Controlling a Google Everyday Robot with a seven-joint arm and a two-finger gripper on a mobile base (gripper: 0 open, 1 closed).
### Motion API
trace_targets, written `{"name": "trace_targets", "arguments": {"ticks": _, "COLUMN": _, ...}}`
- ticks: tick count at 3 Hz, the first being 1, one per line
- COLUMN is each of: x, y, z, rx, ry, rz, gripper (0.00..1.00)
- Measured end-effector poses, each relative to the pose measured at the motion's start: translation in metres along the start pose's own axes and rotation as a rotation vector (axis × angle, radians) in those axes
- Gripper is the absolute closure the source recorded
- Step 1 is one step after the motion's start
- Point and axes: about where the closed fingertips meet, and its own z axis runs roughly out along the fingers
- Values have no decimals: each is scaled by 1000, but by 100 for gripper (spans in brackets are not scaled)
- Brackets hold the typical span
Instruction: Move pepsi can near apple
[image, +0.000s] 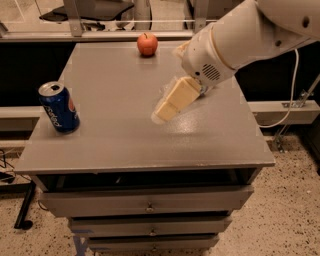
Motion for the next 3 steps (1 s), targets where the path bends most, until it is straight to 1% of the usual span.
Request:
{"name": "trace_targets", "arguments": {"ticks": 1, "x": -30, "y": 12, "z": 50, "rx": -58, "ry": -129, "rz": 5, "gripper": 0}}
{"name": "trace_targets", "arguments": {"ticks": 2, "x": -77, "y": 26, "z": 101, "rx": -132, "ry": -272, "rz": -1, "gripper": 0}}
{"name": "trace_targets", "arguments": {"ticks": 3, "x": -117, "y": 40, "z": 140, "rx": -199, "ry": -386, "rz": -10, "gripper": 0}}
